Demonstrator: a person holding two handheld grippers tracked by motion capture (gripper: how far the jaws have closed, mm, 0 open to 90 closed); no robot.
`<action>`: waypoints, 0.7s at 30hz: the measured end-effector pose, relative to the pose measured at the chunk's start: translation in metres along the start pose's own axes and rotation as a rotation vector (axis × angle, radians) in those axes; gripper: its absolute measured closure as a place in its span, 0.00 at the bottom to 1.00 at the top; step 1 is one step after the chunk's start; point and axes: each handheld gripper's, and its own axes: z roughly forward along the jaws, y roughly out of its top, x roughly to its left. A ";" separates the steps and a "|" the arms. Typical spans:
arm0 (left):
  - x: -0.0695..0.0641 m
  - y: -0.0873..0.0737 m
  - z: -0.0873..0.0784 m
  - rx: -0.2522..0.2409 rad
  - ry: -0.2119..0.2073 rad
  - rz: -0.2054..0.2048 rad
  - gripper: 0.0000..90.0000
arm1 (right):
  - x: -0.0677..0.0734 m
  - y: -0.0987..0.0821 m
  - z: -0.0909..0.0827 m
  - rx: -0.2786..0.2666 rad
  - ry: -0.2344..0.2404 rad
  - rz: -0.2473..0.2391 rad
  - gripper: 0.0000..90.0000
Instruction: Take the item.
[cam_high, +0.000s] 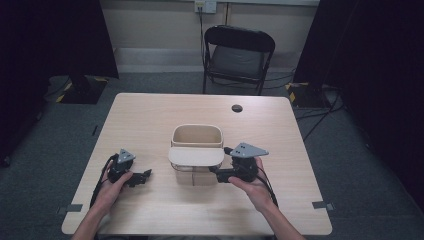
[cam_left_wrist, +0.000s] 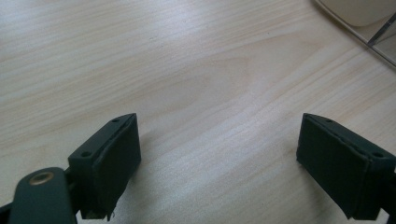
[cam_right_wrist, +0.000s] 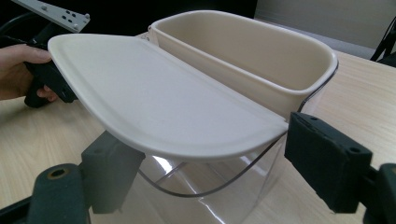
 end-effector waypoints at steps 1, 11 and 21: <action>0.000 0.000 0.000 0.000 0.000 0.000 0.14 | 0.000 0.000 0.000 -0.002 0.002 -0.002 0.22; 0.000 0.000 0.000 0.000 0.000 0.000 0.14 | 0.000 0.003 0.001 -0.007 0.000 -0.003 0.22; 0.000 0.000 0.000 0.000 0.003 -0.001 0.14 | 0.000 0.004 0.000 -0.014 -0.003 -0.007 0.23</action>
